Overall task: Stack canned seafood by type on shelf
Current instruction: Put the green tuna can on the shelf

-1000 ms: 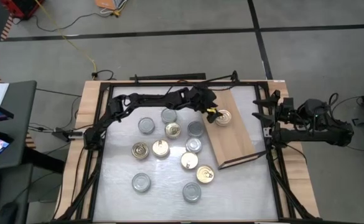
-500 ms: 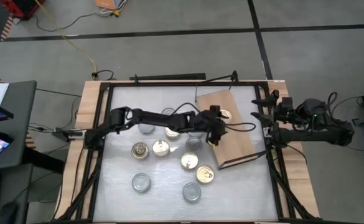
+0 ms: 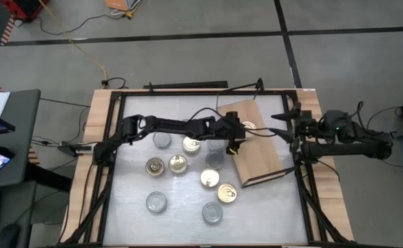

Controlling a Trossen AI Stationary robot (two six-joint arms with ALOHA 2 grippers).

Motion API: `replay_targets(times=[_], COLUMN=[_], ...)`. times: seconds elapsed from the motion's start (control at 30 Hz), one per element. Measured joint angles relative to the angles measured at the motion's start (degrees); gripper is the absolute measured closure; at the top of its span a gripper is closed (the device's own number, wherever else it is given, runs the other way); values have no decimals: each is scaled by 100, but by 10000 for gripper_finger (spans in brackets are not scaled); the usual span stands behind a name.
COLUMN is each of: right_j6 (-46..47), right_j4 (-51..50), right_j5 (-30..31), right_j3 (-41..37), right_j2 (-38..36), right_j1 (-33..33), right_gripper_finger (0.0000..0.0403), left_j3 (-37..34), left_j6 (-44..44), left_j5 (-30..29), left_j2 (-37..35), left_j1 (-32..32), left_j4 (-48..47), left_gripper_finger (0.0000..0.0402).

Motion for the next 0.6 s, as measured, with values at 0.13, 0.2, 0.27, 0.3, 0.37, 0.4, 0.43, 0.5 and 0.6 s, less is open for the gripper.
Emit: replay_targets(times=[0.13, 0.2, 0.27, 0.3, 0.37, 0.4, 0.43, 0.5, 0.6], right_j6=[-21, -21, -19, -15, 15, 19, 15, 25, 121], right_j4=[-153, -64, -19, -32, -90, -93, -87, -53, -49], right_j5=[54, 58, 56, 56, 80, 147, 231, 529, 1155], right_j3=[-2, 0, 0, 0, 0, 0, 0, 0, 0], right_j2=[22, 19, 22, 22, 20, 22, 22, 22, 22], right_j1=[-22, 27, 81, 116, 173, 187, 197, 202, 196], right_gripper_finger=[120, 120, 120, 120, 120, 120, 120, 120, 120], left_j3=[25, 28, 22, 10, 4, 5, 7, -19, -589], left_j6=[-410, -468, -486, -502, -537, -545, -547, -548, -508], left_j5=[-322, -337, -390, -410, -413, -415, -424, -414, -419], left_j2=[-373, -463, -483, -498, -573, -624, -679, -782, -1071], left_j1=[-21, -21, -21, -33, -49, -66, -92, -156, -282], left_j4=[-224, -418, -690, -878, -1192, -1324, -1424, -1571, -1371], left_gripper_finger=[119, 127, 135, 140, 149, 153, 158, 165, 175])
